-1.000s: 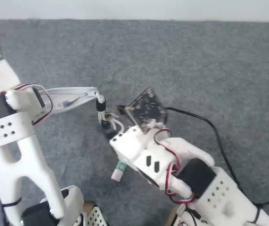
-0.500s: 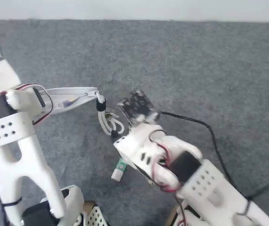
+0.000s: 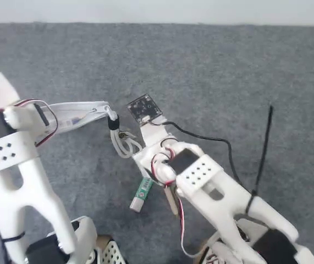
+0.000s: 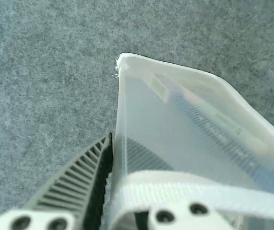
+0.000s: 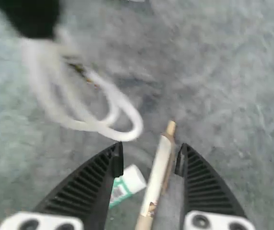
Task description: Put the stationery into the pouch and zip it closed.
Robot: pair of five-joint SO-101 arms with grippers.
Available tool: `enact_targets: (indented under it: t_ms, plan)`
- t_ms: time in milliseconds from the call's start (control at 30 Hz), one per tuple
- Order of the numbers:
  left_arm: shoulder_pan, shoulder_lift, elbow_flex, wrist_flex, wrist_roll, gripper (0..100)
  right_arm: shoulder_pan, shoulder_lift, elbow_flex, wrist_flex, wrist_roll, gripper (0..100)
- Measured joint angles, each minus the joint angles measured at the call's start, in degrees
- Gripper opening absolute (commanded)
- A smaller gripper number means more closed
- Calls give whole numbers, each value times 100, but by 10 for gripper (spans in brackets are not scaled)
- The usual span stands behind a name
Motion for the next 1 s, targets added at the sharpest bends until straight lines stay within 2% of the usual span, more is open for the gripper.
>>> enact_targets:
  t_ms: [200, 467, 667, 867, 1000]
  plan:
    - [-211, 0, 0, 0, 0, 12, 44, 809, -237, -9, 0, 177]
    - [-264, 0, 0, 0, 0, 12, 510, 2040, -862, -9, 0, 176]
    - [-264, 0, 0, 0, 0, 12, 422, 2488, -1002, -9, 0, 173]
    - [-264, 0, 0, 0, 0, 12, 466, 2699, -1134, -62, 0, 0]
    - [-264, 0, 0, 0, 0, 12, 492, 2963, -1354, -62, 26, 5]
